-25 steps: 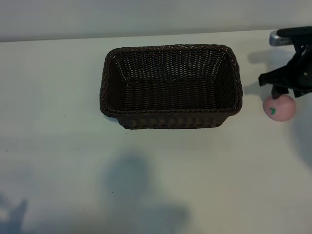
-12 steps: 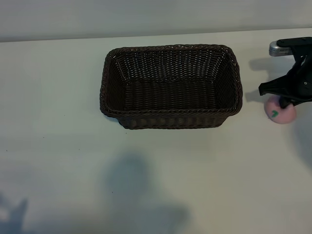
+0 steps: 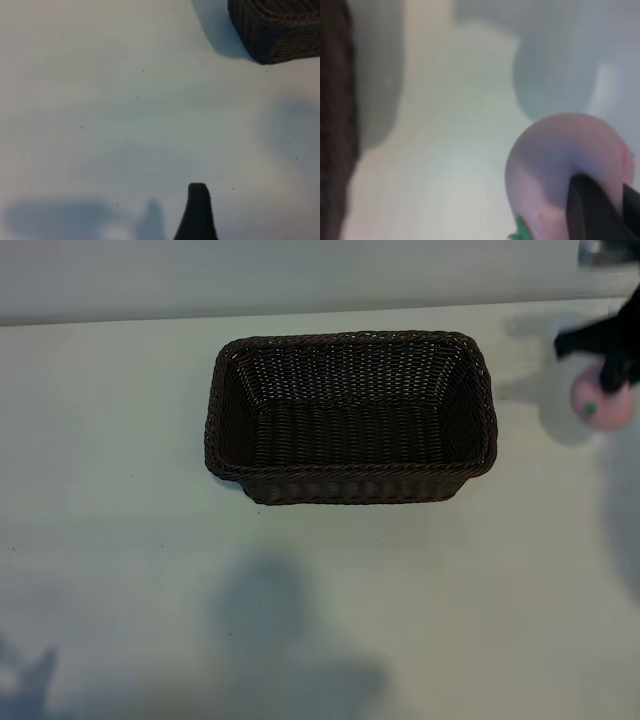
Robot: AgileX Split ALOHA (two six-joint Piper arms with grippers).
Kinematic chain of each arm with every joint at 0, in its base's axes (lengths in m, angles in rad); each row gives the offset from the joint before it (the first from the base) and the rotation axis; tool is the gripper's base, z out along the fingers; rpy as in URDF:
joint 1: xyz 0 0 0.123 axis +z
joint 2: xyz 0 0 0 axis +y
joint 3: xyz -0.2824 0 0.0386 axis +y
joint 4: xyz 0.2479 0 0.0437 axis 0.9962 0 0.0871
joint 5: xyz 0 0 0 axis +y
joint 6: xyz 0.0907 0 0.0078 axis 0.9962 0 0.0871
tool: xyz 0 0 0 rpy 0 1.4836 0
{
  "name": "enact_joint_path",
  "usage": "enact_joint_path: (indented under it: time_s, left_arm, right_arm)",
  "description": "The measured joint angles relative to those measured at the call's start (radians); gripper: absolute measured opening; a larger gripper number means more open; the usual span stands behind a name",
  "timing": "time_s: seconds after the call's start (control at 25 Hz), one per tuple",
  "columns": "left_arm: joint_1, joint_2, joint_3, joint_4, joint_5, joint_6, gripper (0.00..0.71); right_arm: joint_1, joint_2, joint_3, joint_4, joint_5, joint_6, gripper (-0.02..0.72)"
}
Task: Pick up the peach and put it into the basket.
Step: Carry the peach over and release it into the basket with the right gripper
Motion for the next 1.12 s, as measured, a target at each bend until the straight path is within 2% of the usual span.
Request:
enact_joint_path:
  time_s: [0.12,0.24,0.4,0.56,0.84,1.12]
  left_arm:
    - [0.0,0.0,0.0,0.0,0.0,0.0,0.595]
    - [0.0,0.0,0.0,-0.001,0.0,0.0,0.595]
    - [0.0,0.0,0.0,-0.001,0.0,0.0,0.595]
    - [0.001,0.0,0.0,-0.001,0.0,0.0,0.595]
    - [0.001,0.0,0.0,-0.001,0.0,0.001,0.595]
    - [0.001,0.0,0.0,-0.001,0.0,0.001,0.595]
  right_arm:
    - [0.0,-0.015,-0.111,0.008,0.082,0.0,0.043]
    - [0.007,-0.016,-0.181,0.018,0.122,0.0,0.043]
    - [0.056,-0.016,-0.219,0.018,0.135,0.0,0.043]
    - [0.157,-0.016,-0.223,0.021,0.139,0.0,0.043]
    - [0.362,0.015,-0.23,0.034,0.062,0.024,0.043]
    - [0.397,0.134,-0.232,0.032,-0.055,0.027,0.043]
